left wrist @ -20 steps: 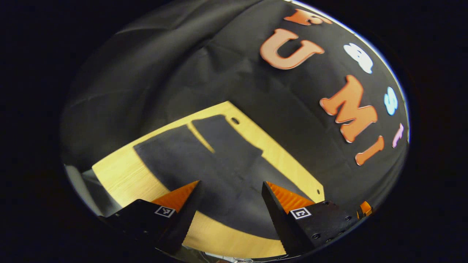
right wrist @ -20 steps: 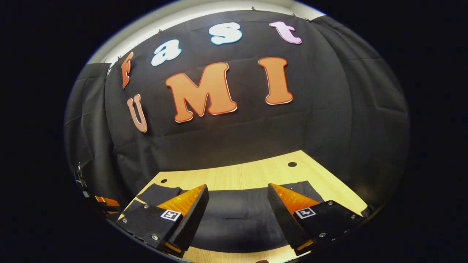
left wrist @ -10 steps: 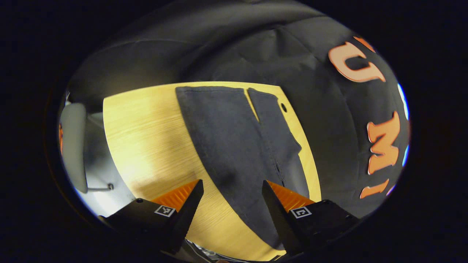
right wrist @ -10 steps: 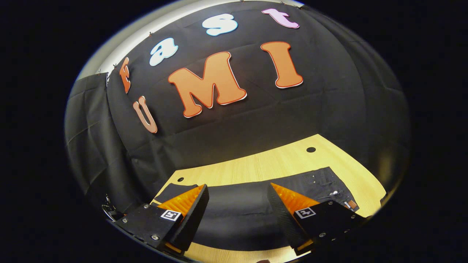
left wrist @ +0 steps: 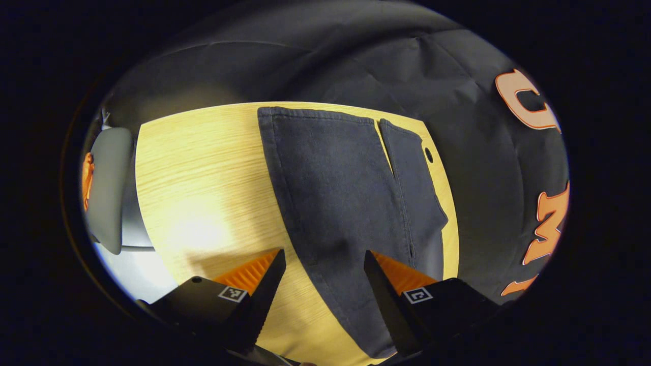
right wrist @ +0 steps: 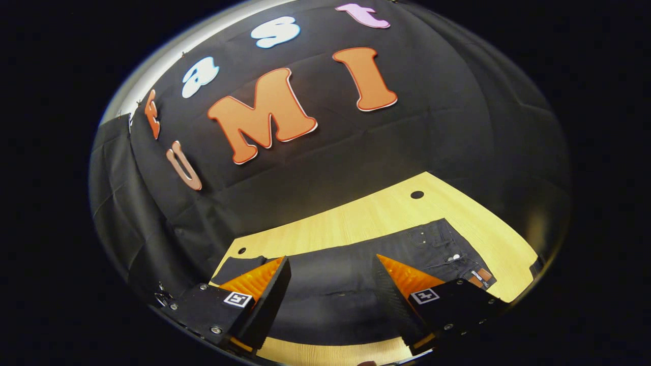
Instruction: Grasp the waist and the cuffs of the jeans and fold them to make the two legs overlap; first hold the waist and fold one-third of the jeans toward the cuffs, then hold the cuffs and fold the remaining one-third in the same direction to finish folding.
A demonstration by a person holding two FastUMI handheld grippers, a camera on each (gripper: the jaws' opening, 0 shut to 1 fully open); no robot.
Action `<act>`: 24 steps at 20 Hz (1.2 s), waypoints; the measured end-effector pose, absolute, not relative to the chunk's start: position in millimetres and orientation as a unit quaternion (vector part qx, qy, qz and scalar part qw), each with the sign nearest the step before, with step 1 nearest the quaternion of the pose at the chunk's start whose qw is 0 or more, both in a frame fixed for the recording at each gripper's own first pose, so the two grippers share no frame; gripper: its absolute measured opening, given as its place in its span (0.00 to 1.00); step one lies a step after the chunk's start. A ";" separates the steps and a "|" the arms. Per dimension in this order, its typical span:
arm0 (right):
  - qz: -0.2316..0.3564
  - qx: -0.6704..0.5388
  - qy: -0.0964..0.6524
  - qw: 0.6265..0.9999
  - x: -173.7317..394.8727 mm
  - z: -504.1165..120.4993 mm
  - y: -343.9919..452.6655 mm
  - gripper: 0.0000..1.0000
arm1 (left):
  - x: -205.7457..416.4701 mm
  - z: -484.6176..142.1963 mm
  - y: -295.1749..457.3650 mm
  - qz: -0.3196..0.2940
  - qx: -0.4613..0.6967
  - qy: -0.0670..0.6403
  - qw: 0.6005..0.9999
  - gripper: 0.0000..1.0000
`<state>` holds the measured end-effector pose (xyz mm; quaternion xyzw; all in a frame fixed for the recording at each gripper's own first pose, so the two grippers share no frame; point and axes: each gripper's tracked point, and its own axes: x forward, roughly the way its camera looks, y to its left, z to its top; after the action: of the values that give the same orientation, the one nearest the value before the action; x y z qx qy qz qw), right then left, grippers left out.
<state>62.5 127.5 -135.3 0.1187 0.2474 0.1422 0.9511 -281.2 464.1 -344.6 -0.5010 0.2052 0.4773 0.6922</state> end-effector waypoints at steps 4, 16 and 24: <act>0.128 0.150 0.254 0.947 69.0 -136.1 121.1 0.97 | -258.4 -342.1 478.6 0.456 -0.528 0.176 0.695 0.95; 0.100 0.166 0.279 0.941 61.4 -143.8 101.6 0.98 | -197.7 -362.1 503.4 0.438 -0.561 0.209 0.671 0.01; 0.000 0.334 0.315 0.888 22.5 -179.2 33.0 0.98 | -215.6 -321.0 488.7 0.398 -0.547 0.207 0.707 0.01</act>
<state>22.5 33.0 -179.2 0.3338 0.3151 0.0004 0.8884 -215.6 488.7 -321.0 -0.5470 0.2070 0.3976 0.7070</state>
